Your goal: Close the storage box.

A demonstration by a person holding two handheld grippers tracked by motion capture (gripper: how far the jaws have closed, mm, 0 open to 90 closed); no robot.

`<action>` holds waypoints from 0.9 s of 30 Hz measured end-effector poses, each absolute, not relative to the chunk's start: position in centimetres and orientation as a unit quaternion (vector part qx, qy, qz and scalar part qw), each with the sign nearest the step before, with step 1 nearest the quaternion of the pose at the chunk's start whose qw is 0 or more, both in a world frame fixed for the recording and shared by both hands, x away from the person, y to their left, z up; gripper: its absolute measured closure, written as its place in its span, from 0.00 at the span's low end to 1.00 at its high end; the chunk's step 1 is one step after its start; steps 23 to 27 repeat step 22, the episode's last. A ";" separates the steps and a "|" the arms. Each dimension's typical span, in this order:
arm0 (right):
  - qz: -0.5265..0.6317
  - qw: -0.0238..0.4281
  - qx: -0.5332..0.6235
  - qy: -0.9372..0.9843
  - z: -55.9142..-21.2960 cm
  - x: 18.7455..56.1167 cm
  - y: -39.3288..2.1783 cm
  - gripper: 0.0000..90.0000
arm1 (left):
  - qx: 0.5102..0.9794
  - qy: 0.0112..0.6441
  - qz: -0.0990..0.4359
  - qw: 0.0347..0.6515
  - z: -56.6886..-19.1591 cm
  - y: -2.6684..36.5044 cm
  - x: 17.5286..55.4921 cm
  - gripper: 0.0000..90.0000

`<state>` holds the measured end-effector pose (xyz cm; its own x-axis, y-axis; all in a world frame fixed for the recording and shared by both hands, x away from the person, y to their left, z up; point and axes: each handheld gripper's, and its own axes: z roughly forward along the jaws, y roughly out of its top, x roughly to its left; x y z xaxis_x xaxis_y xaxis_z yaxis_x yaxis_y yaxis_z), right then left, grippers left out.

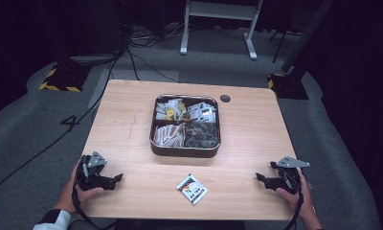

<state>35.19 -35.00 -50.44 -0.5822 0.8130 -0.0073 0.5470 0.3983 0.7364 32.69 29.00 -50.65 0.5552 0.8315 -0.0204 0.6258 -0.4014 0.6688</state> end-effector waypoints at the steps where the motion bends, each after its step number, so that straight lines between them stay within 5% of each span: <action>1: 0.356 0.187 0.417 0.815 -50.4 35.2 -35.0 0.18 | 0.821 0.444 0.160 0.320 -50.6 29.0 32.7 0.03; 27: 0.356 0.187 0.417 0.815 -50.4 35.2 -35.0 0.18 | 0.819 0.448 0.161 0.319 -50.6 28.9 32.8 0.03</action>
